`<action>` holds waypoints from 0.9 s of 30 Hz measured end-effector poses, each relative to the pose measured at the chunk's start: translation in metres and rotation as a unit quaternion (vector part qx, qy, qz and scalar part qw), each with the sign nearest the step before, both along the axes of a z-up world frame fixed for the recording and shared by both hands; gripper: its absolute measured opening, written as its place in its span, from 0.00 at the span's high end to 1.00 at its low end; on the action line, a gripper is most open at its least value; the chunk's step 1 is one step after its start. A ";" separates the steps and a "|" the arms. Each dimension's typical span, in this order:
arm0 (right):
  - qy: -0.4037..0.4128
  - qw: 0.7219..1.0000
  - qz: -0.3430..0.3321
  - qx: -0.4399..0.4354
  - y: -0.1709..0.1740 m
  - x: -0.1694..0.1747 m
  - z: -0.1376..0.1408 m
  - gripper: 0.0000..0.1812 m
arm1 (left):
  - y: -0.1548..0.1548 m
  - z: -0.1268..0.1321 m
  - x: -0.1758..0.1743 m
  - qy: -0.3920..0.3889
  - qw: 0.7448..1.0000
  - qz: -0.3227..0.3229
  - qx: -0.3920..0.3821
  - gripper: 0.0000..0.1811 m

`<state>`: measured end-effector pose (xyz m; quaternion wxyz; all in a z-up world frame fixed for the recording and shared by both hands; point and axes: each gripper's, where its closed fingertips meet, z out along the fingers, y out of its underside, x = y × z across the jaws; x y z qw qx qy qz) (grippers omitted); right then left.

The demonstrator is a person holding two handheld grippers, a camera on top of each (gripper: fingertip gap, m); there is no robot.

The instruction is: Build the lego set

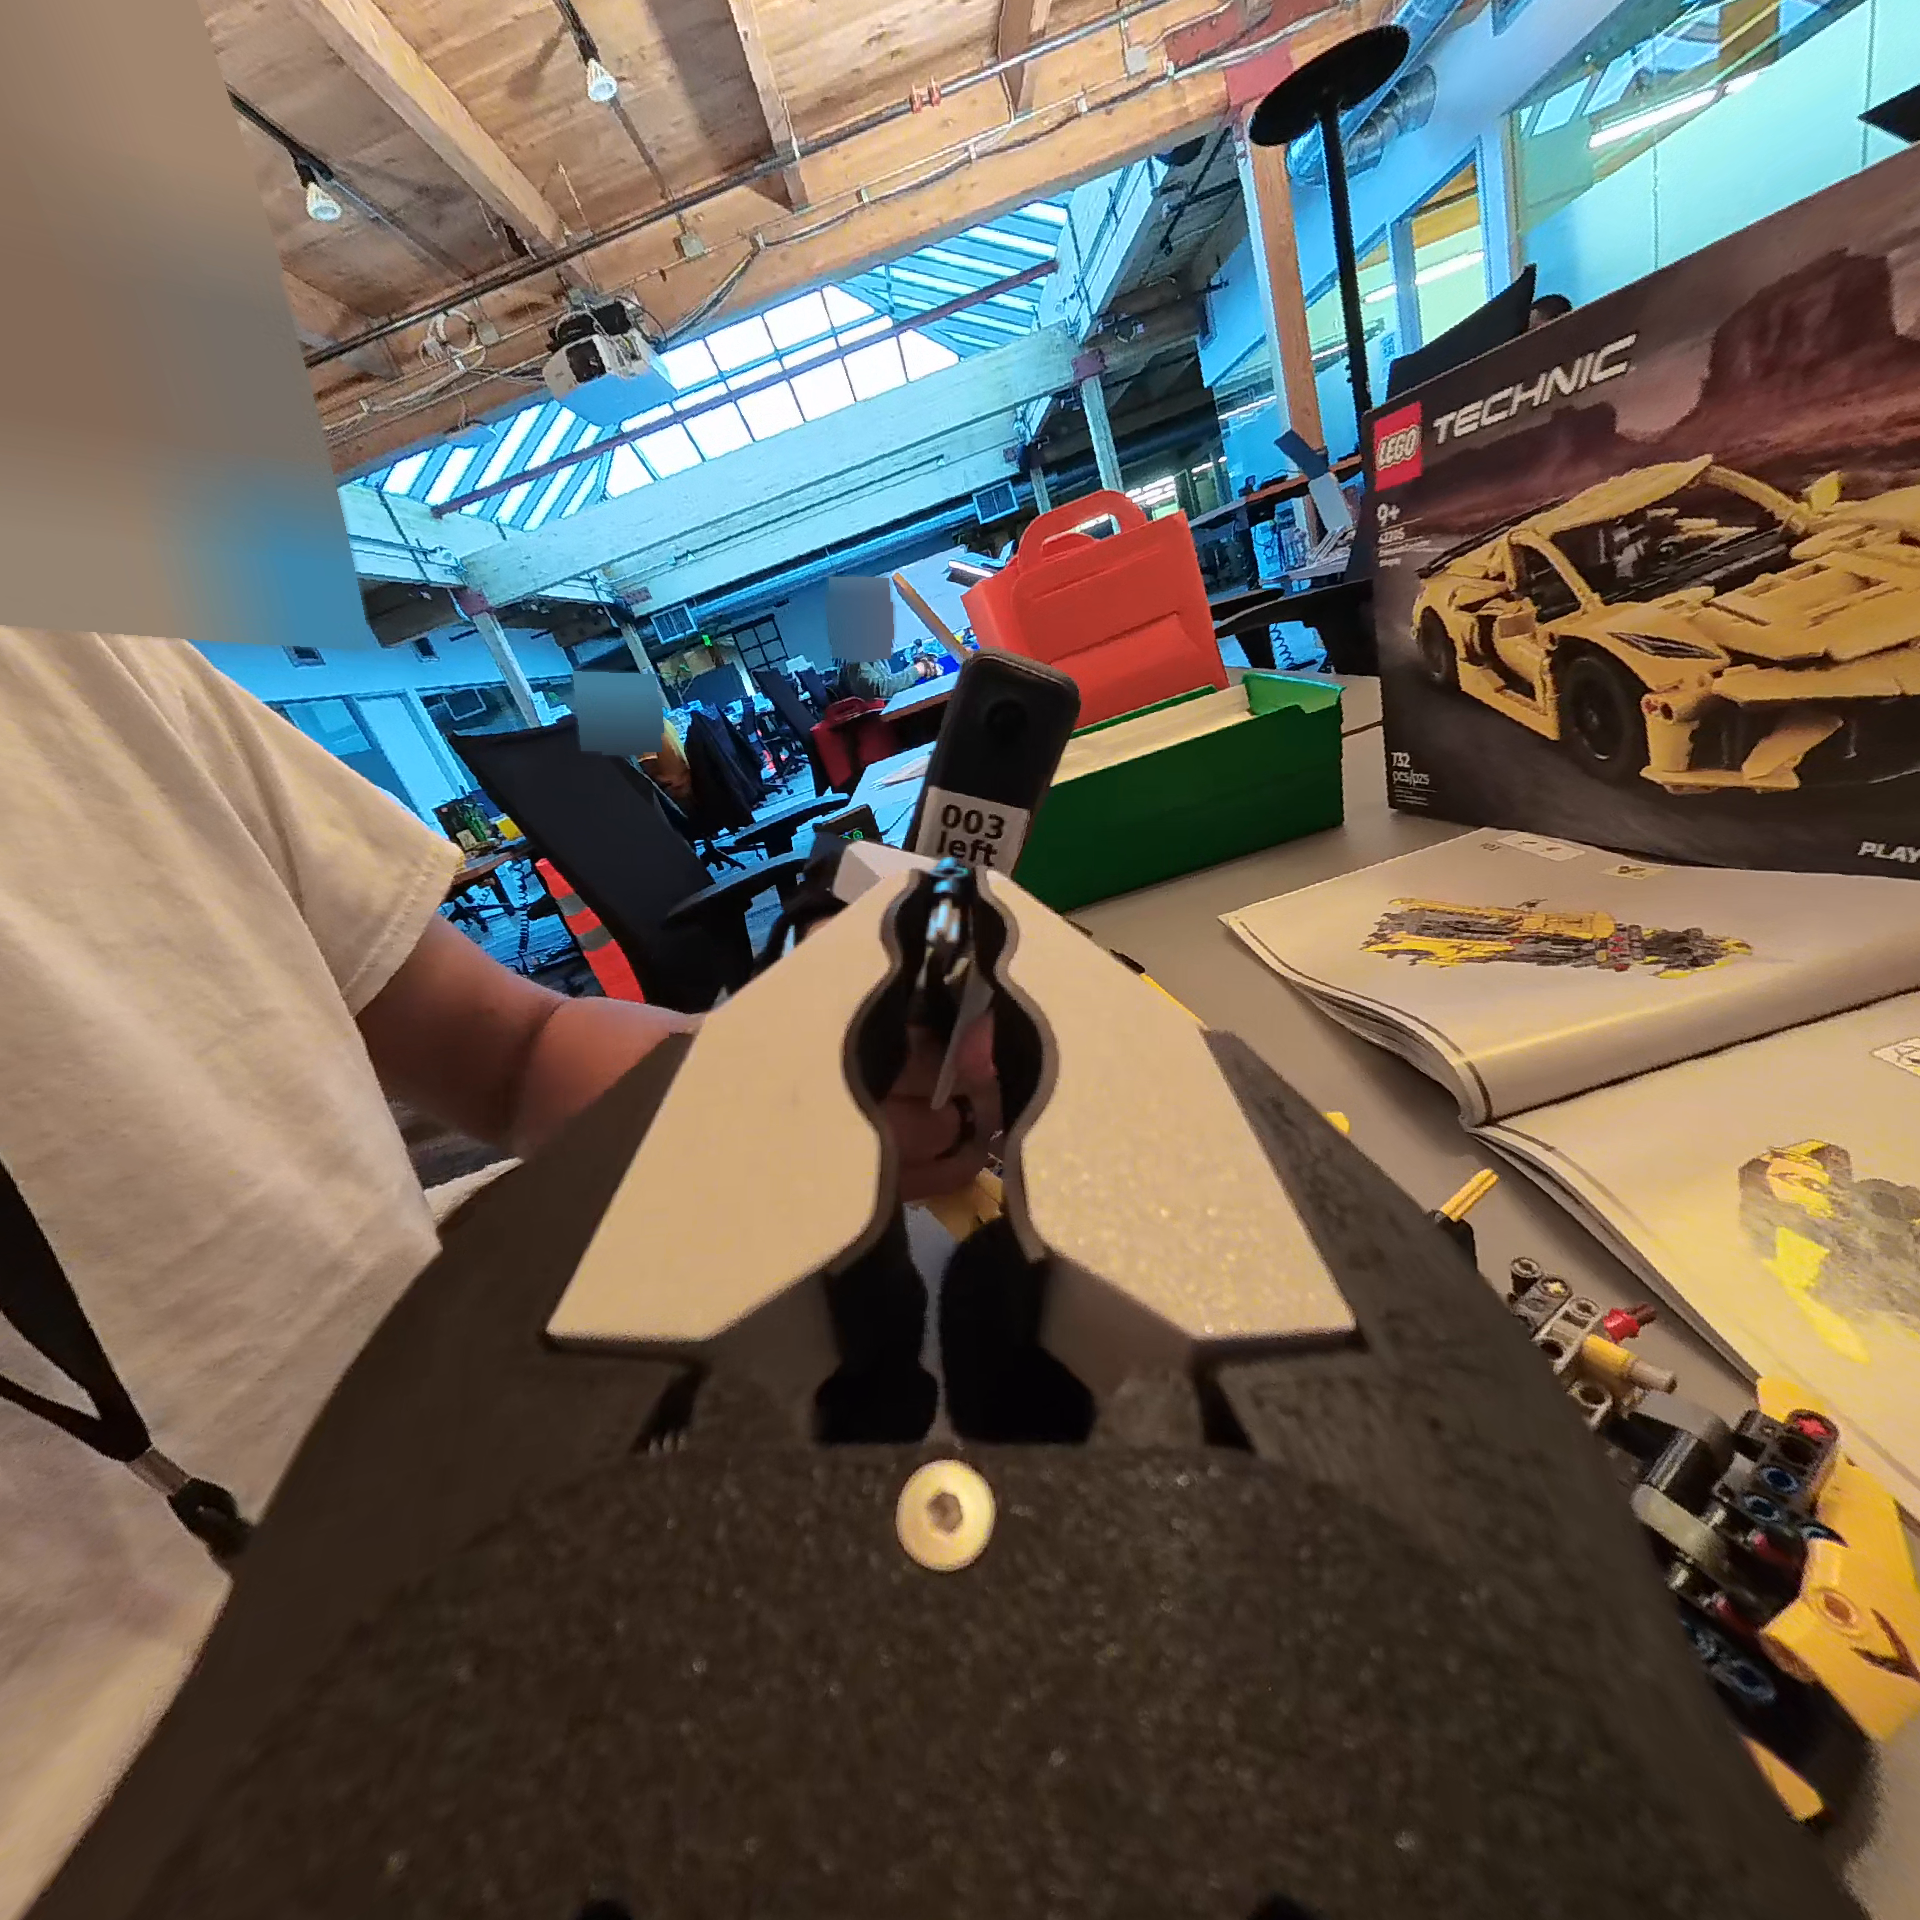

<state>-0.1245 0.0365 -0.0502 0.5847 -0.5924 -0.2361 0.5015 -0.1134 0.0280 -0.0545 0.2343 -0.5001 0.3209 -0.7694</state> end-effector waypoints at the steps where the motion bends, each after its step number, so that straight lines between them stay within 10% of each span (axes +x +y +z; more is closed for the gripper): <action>1: -0.002 1.000 -0.003 0.003 0.000 0.000 0.000 0.97 | 0.000 0.000 0.000 0.001 1.000 0.000 0.001 1.00; 16: -0.015 1.000 -0.016 0.015 -0.009 0.007 0.001 0.97 | -0.012 -0.008 0.001 0.052 0.993 0.002 0.105 0.95; 23: 0.039 0.994 -0.093 -0.050 -0.025 0.065 -0.025 0.97 | -0.032 -0.085 -0.014 0.257 0.858 0.053 0.441 0.87; 27: 0.054 0.992 -0.110 -0.033 -0.023 0.076 -0.015 0.97 | -0.033 -0.108 -0.007 0.365 0.803 0.050 0.468 0.87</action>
